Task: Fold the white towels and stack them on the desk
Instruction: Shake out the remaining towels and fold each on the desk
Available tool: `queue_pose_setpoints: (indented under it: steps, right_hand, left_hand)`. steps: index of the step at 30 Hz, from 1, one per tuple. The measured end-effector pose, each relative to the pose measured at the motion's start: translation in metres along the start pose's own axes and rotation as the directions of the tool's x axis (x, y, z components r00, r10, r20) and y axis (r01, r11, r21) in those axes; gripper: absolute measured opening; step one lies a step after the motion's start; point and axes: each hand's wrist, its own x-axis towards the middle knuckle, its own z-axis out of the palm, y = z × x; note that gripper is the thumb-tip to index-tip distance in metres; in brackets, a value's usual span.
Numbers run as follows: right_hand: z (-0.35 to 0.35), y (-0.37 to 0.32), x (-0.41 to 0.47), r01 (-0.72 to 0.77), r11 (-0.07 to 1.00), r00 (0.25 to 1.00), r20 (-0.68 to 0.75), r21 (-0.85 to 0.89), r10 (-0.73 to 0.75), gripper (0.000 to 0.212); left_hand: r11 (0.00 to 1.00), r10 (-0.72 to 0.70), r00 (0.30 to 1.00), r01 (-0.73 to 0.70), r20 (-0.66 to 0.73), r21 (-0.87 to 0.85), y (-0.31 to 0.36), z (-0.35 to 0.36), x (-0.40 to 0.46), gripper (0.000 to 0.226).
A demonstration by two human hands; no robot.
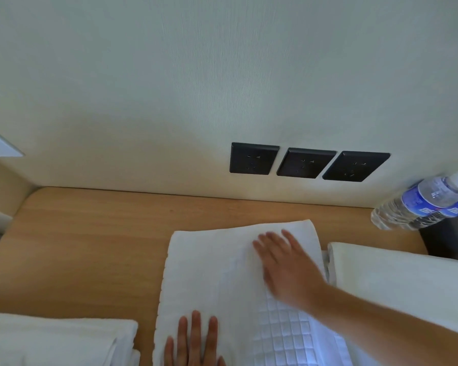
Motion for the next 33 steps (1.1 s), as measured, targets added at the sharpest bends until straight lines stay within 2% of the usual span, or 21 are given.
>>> queue_pose_setpoints:
  steps: [2,5,10,15,18,22,26,29,33]
  right_hand:
    - [0.018,-0.038,-0.016,-0.100,0.992,0.993,0.071,0.082,0.094,0.063]
    - [0.038,-0.060,-0.027,-0.278,0.954,0.952,0.169,0.111,0.257,0.072]
    - [0.041,-0.051,-0.014,-0.332,0.931,0.935,0.181,0.154,0.304,0.075]
    - [0.040,-0.037,0.012,-0.422,0.883,0.897,0.241,0.208,0.372,0.073]
    - [0.035,-0.022,0.033,-0.435,0.877,0.894,0.212,0.205,0.394,0.072]
    - [0.032,-0.001,0.058,-0.440,0.875,0.893,0.204,0.204,0.402,0.074]
    - [0.034,-0.004,0.060,-0.421,0.884,0.900,0.212,0.204,0.380,0.075]
    - [0.031,-0.004,0.056,-0.410,0.891,0.904,0.215,0.194,0.369,0.075]
    - [0.031,-0.009,0.046,-0.389,0.903,0.913,0.203,0.182,0.353,0.075]
  left_hand:
    - [1.000,-0.009,1.000,0.009,-0.007,-0.003,-0.001,0.003,0.000,0.061]
    - [1.000,0.003,1.000,-0.003,-0.016,0.007,0.000,0.004,-0.002,0.060]
    - [0.998,0.035,0.999,-0.036,0.031,0.042,-0.005,0.006,0.009,0.053]
    - [0.993,-0.020,0.990,0.035,0.140,-0.112,-0.003,-0.002,0.048,0.077]
    - [0.988,0.040,0.971,-0.004,0.235,-0.152,-0.012,-0.002,0.089,0.074]
    - [0.990,0.009,0.959,0.031,0.284,-0.136,-0.006,0.004,0.108,0.067]
    - [0.993,-0.005,0.932,0.049,0.363,-0.112,-0.007,-0.001,0.103,0.071]
    - [0.980,-0.096,0.935,0.149,0.342,-0.135,0.006,-0.006,0.092,0.074]
    - [0.981,-0.078,0.926,0.138,0.370,-0.140,0.013,-0.009,0.076,0.079]
